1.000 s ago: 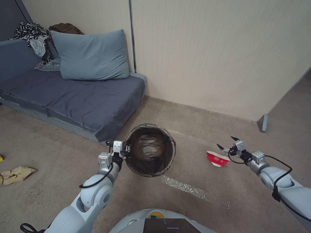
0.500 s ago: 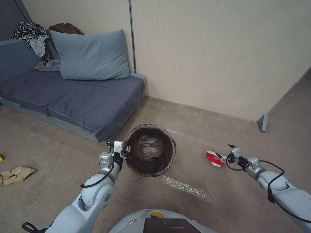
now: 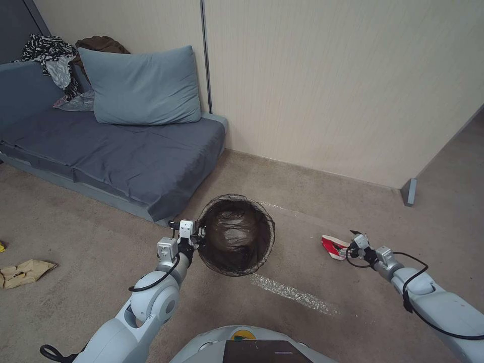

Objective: Pick up the trash bin, then pick up the garbage from the floor and place it into the trash bin.

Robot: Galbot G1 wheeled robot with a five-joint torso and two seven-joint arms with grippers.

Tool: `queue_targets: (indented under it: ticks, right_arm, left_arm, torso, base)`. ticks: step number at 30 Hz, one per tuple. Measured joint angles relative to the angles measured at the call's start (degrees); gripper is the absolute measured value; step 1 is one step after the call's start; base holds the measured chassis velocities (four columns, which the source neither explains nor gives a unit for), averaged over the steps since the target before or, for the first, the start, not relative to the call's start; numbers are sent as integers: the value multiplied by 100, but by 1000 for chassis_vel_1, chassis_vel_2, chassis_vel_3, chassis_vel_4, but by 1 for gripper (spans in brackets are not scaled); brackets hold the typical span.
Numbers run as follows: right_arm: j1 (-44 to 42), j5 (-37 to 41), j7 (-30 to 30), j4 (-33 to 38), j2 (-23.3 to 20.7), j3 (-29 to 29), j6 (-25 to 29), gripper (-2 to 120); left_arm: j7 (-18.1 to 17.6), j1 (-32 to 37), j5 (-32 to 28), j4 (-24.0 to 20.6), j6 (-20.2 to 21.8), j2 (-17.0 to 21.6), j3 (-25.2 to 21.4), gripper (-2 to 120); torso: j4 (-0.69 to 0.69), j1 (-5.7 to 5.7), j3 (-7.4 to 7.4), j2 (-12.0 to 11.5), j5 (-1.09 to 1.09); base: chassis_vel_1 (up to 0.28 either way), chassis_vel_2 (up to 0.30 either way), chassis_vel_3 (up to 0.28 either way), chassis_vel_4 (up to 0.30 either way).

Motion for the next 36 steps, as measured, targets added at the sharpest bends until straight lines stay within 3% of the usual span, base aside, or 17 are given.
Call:
queue_targets:
  ticks: [11, 28, 36]
  right_arm:
    - [593, -350, -27, -832, 479, -481, -43, 100]
    - [1104, -914, -108, -2028, 1075, -609, -61, 100]
    - [1166, -1090, -81, -2216, 1146, -567, -177, 100]
  left_arm:
    - [2, -48, 33, 85, -18, -64, 106, 4]
    - [4, -54, 53, 93, -34, -61, 133, 4]
    - [1, -56, 48, 72, -37, -54, 148, 4]
  torso:
    - [1, 0, 0, 0, 0]
    - [0, 0, 0, 0, 0]
    - [0, 0, 0, 0, 0]
  base:
    - [0, 0, 0, 0]
    - [0, 0, 0, 0]
    - [0, 0, 0, 0]
